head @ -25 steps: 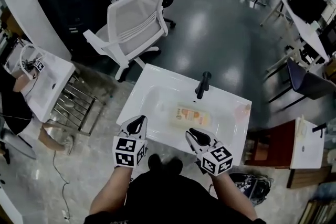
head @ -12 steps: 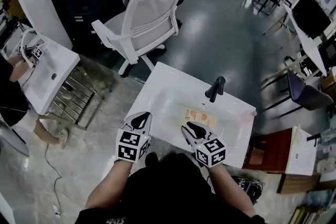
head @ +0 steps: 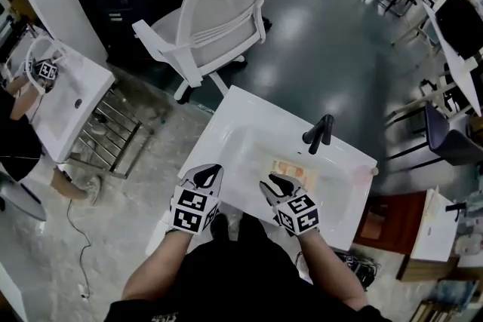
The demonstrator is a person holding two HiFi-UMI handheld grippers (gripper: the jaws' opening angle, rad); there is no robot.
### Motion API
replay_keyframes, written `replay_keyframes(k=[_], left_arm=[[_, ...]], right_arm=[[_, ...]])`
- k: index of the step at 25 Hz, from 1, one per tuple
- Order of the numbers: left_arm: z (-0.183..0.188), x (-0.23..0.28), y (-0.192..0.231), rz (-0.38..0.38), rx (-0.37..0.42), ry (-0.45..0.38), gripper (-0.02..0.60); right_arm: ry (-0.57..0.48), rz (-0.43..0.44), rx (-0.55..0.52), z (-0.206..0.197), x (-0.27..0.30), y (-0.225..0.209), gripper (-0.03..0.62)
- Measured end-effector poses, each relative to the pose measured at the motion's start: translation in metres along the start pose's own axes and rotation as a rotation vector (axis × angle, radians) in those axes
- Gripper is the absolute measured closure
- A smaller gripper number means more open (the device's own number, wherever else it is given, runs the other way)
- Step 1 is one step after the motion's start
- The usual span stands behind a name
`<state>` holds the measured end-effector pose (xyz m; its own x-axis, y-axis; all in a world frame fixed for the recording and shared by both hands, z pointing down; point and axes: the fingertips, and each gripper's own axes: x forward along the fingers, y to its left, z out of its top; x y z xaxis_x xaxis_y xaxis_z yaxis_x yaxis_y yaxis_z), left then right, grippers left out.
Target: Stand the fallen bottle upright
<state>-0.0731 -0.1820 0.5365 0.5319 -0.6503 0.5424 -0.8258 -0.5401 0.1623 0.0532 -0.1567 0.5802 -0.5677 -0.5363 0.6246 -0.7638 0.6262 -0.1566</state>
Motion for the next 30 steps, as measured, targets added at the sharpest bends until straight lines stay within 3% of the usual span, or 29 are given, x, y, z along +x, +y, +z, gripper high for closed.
replay_keyframes(k=[15, 21, 30], left_arm=[[-0.023, 0.107, -0.023, -0.093, 0.038, 0.136, 0.560], [-0.033, 0.133, -0.015, -0.086, 0.035, 0.157, 0.560], [-0.040, 0.131, 0.010, -0.032, -0.037, 0.142, 0.560]], right_arm=[[0.169, -0.108, 0.064, -0.089, 0.010, -0.115, 0.373], [0.175, -0.035, 0.062, -0.085, 0.049, -0.115, 0.361], [0.244, 0.101, -0.108, -0.060, 0.125, -0.090, 0.361]])
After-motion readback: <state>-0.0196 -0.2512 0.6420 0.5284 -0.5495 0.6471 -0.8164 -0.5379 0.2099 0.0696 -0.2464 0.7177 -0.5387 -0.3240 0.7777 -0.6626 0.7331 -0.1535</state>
